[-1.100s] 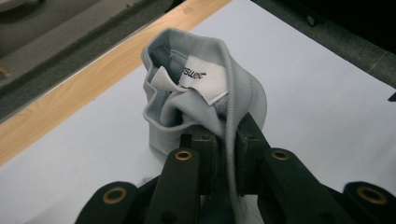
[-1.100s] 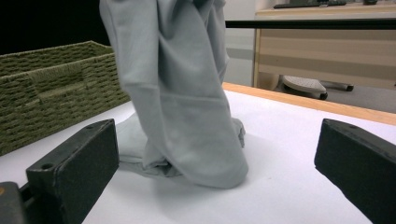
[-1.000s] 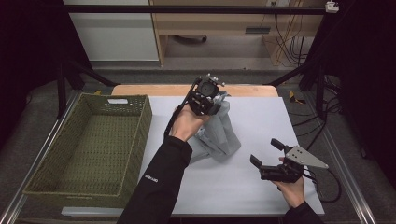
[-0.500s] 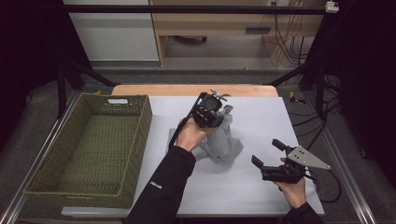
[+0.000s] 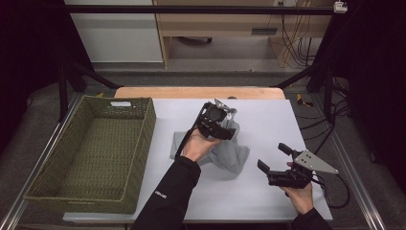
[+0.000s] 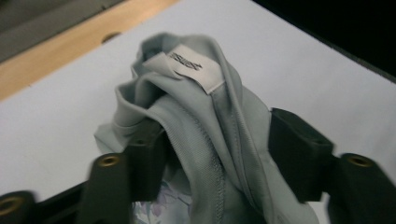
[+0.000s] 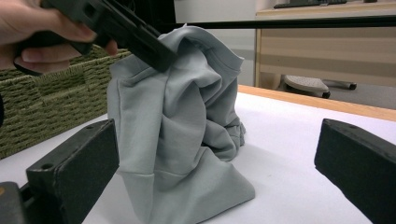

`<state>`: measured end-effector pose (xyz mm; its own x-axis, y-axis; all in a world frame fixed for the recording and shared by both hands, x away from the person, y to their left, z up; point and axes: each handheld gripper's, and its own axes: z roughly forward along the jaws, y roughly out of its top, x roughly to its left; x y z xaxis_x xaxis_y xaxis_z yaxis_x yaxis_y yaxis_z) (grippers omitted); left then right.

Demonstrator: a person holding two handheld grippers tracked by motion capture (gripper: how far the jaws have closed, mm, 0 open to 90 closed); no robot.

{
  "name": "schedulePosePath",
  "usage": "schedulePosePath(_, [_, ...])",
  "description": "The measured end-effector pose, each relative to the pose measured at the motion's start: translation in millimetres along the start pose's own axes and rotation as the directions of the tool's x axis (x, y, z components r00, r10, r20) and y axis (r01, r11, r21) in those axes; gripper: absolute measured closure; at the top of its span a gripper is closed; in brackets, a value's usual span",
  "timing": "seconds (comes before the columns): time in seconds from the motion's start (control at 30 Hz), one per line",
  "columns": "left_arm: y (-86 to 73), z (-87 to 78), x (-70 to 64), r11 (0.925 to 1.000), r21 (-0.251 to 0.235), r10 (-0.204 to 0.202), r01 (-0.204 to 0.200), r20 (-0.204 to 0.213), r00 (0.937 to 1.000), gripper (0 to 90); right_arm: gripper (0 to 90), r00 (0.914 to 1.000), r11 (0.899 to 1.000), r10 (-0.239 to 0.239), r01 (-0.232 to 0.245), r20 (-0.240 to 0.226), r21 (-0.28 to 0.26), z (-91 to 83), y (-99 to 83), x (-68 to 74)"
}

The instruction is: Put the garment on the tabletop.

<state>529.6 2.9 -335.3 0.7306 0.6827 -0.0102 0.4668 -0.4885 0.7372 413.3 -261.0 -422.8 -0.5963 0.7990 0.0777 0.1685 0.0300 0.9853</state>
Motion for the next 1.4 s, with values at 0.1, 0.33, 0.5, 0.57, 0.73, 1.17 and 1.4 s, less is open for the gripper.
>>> schedulePosePath(0.1, [-1.2,-9.7,-2.5,0.9983,-0.057,0.011,-0.013,-0.036,0.9993,26.3,0.2,1.0,1.0,-0.001,0.001,0.002,-0.002,0.3,-0.1,0.1])
schedulePosePath(0.33, [-15.8,-33.2,1.9,0.9792,-0.2,-0.038,0.036,-0.01,0.9992,11.1,0.3,1.0,1.0,-0.001,0.001,-0.001,0.0,2.3,-0.8,1.0])
schedulePosePath(0.5, [-39.3,-47.9,7.7,0.9511,-0.303,-0.065,0.061,-0.004,0.9979,8.5,0.2,1.0,1.0,0.004,-0.004,-0.002,0.003,2.5,-0.7,1.3])
schedulePosePath(0.57, [-49.8,-53.3,9.4,0.939,-0.339,-0.067,0.059,-0.011,0.9977,7.9,0.2,0.9999,1.0,0.014,-0.014,0.002,0.006,3.0,-0.8,2.4])
schedulePosePath(0.73, [-75.8,-65.3,11.5,0.9064,-0.416,-0.087,0.076,-0.008,0.9961,7.8,0.2,0.9999,1.0,0.011,-0.011,0.002,0.007,3.2,-0.8,2.2])
schedulePosePath(1.17, [-142.4,-75.0,7.5,0.8672,-0.494,-0.107,0.063,-0.061,0.9924,6.9,0.1,1.0,1.0,0.002,-0.002,0.003,-0.001,1.9,-0.2,0.3])
schedulePosePath(1.4, [-163.7,-78.8,10.4,0.8603,-0.506,-0.105,0.06,-0.06,0.9927,6.9,0.2,1.0,1.0,0.0,0.0,-0.003,0.002,2.1,-0.8,0.8])
